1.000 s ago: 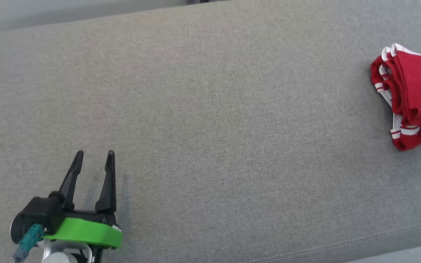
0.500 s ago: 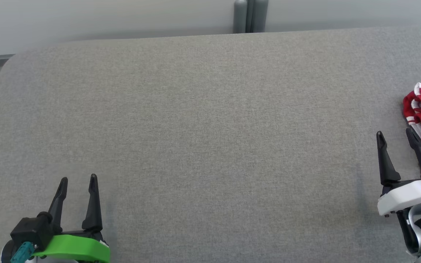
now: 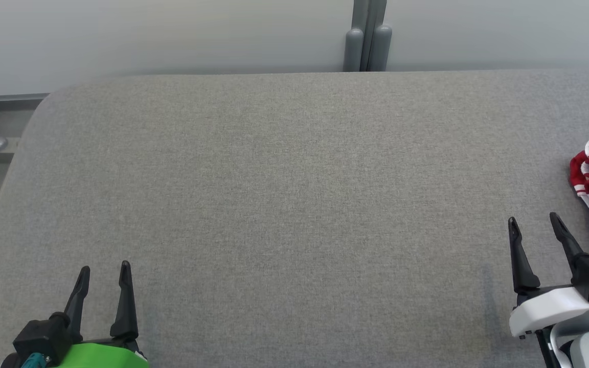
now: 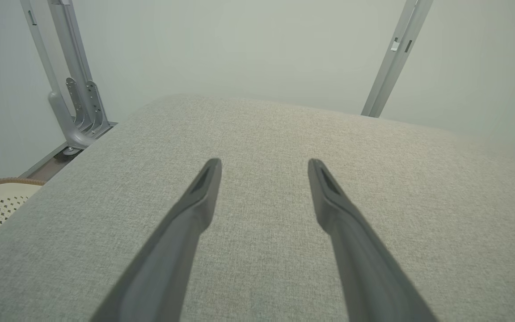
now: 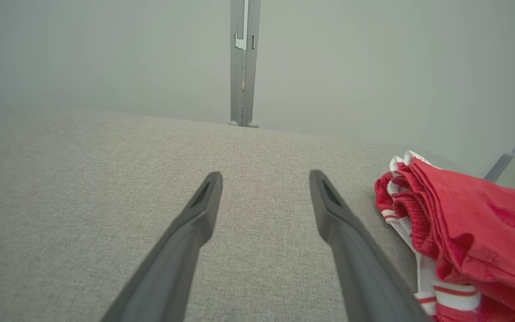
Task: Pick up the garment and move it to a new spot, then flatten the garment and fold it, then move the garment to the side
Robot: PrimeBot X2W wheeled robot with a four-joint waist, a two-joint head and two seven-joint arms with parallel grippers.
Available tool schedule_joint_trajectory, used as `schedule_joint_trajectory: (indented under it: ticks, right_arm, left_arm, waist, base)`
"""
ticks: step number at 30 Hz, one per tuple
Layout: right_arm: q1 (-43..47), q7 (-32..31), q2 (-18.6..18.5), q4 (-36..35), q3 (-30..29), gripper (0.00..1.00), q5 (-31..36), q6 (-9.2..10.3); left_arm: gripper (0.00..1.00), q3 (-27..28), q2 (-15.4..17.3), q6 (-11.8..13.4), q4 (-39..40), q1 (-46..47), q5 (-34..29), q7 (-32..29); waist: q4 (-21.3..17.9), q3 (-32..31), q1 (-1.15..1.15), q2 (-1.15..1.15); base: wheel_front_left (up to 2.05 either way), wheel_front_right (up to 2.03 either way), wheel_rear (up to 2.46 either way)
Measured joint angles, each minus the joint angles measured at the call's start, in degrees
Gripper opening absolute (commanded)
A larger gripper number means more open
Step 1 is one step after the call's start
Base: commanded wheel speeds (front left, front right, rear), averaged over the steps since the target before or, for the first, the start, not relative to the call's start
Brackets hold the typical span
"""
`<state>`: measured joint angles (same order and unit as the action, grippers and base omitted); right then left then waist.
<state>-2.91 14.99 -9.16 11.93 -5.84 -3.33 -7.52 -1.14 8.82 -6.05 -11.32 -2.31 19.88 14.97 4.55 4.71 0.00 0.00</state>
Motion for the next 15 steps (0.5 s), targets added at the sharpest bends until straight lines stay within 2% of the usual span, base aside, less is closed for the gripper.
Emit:
schedule_joint_trajectory:
  ticks: [6,15]
  right_arm:
    - [1.66,0.00,2.61,0.45,-3.23,1.00,2.60,0.01]
    - [1.73,0.00,4.74,0.98,-3.50,1.00,5.06,0.00]
  left_arm:
    - [1.00,0.97,-0.75,-1.01,-0.45,-0.53,-1.63,0.00]
    - [1.00,1.48,-0.92,-1.32,-0.45,-0.59,-2.30,-0.01]
  waist:
    - [-0.85,-1.18,0.00,0.00]
    - [-2.40,-2.09,0.00,0.00]
  base:
    - [0.00,0.00,0.00]
    - [0.00,0.00,0.00]
